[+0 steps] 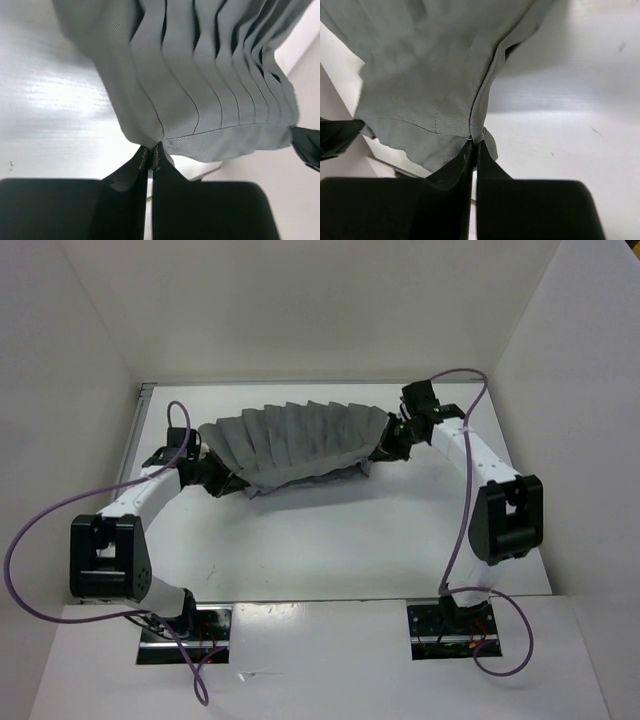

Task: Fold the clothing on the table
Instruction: Fold the skirt

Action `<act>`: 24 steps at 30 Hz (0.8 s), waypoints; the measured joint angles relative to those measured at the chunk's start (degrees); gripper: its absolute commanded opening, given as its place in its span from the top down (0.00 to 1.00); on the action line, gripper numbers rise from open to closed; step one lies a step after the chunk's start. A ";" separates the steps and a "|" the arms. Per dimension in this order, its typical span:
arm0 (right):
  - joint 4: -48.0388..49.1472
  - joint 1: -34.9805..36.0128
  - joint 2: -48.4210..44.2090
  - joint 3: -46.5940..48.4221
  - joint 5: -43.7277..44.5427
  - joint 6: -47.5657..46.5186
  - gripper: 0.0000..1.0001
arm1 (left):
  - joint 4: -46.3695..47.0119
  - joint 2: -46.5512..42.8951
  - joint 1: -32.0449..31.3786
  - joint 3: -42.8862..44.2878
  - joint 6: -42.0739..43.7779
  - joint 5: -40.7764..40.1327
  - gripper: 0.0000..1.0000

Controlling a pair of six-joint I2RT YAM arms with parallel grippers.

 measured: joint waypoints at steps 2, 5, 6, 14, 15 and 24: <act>-0.59 -0.02 -4.22 -5.33 0.48 -0.35 1.00 | -0.07 -2.23 0.02 -1.81 0.44 1.44 1.00; -4.74 0.31 -14.51 -15.61 0.28 -0.33 1.00 | -3.13 -10.45 -0.02 -6.40 0.94 3.56 1.00; -6.73 0.59 -18.43 -18.05 0.20 -0.13 1.00 | -5.11 -14.43 -0.07 -7.52 0.92 4.11 1.00; -13.55 1.57 -30.67 -14.75 0.02 2.23 1.00 | -11.23 -32.48 0.09 -7.10 -1.33 3.52 1.00; -12.83 1.60 -28.92 -13.77 0.28 2.21 1.00 | -10.40 -29.57 0.17 -7.02 -1.68 3.08 1.00; -4.07 1.64 -5.99 -11.98 1.66 1.99 1.00 | -6.99 -5.46 0.50 -3.63 -0.31 -0.90 1.00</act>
